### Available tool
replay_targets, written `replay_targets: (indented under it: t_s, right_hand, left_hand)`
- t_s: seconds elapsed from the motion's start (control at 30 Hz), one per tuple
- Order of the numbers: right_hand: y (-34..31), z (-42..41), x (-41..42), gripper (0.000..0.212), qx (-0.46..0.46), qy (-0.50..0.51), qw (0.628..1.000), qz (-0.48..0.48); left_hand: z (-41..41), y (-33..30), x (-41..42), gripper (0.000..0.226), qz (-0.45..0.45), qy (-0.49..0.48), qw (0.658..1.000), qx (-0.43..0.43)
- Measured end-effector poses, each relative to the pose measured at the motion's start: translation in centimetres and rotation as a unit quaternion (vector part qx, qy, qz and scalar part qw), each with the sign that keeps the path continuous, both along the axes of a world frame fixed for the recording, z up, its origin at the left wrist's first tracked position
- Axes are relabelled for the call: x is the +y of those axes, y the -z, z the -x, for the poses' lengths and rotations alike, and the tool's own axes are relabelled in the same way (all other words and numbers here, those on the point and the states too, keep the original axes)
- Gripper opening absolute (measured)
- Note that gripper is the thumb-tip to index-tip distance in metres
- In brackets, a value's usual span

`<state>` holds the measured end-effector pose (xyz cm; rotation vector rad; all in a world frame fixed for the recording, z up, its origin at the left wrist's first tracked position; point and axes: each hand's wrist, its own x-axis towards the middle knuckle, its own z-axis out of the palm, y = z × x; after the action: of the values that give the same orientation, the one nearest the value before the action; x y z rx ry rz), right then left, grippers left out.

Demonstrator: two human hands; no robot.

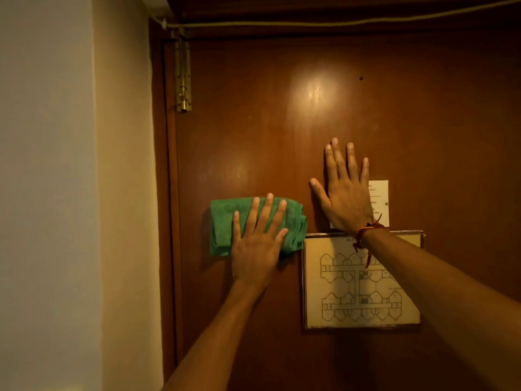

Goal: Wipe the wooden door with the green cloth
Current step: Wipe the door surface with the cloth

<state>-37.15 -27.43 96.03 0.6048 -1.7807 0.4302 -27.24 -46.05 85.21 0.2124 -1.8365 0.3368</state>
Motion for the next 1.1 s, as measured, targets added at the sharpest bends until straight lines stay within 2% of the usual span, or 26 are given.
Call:
replay_targets:
  t_s: [0.1, 0.2, 0.27, 0.33, 0.43, 0.57, 0.67, 0.77, 0.9, 0.97, 1.03, 1.1]
  right_hand:
    - [0.1, 0.4, -0.1, 0.080, 0.005, 0.011, 1.000, 0.001]
    - [0.2, 0.4, -0.4, 0.079, 0.004, 0.007, 1.000, 0.011]
    - [0.2, 0.5, -0.5, 0.078, 0.007, 0.005, 1.000, 0.016]
    - [0.3, 0.6, -0.6, 0.078, 0.012, 0.004, 1.000, 0.021]
    - [0.5, 0.6, -0.7, 0.077, 0.018, 0.003, 1.000, 0.026]
    - [0.4, 0.6, -0.6, 0.077, 0.017, -0.001, 1.000, 0.024]
    - [0.2, 0.6, -0.4, 0.077, 0.015, -0.009, 1.000, 0.020]
    - [0.1, 0.6, -0.6, 0.077, 0.022, -0.004, 0.999, 0.026]
    - [0.5, 0.8, -1.0, 0.077, 0.029, 0.012, 0.998, 0.047]
    - [0.6, 0.9, -1.1, 0.076, 0.035, 0.016, 0.998, 0.043]
    - [0.7, 1.1, -0.9, 0.075, 0.036, 0.016, 0.998, 0.039]
    - [0.7, 1.1, -0.9, 0.076, 0.037, 0.017, 0.998, 0.039]
  left_hand:
    - [-0.4, -4.5, -0.9, 0.061, 0.019, -0.004, 1.000, -0.008]
    - [-0.4, -11.2, -1.0, 0.059, -0.013, 0.002, 1.000, 0.012]
    - [0.1, -13.5, -0.7, 0.059, -0.029, -0.002, 0.999, 0.018]
    - [0.5, -12.9, -0.3, 0.059, -0.019, 0.003, 0.999, 0.026]
    - [0.5, -8.3, -0.4, 0.060, 0.006, 0.010, 1.000, 0.016]
    - [-0.4, 0.1, -1.4, 0.063, -0.029, -0.002, 1.000, 0.008]
    - [-2.0, 3.1, -3.0, 0.063, -0.034, -0.013, 0.999, -0.012]
    - [-2.9, -0.6, -4.6, 0.059, -0.037, -0.023, 0.999, -0.018]
    - [-2.5, -11.3, -4.9, 0.057, -0.059, 0.002, 0.998, 0.024]
    - [-2.2, -14.5, -4.5, 0.057, -0.057, 0.006, 0.998, 0.027]
    - [-1.9, -14.1, -4.1, 0.057, -0.043, 0.013, 0.998, 0.035]
    - [-1.7, -10.2, -4.2, 0.057, -0.017, 0.015, 0.999, 0.036]
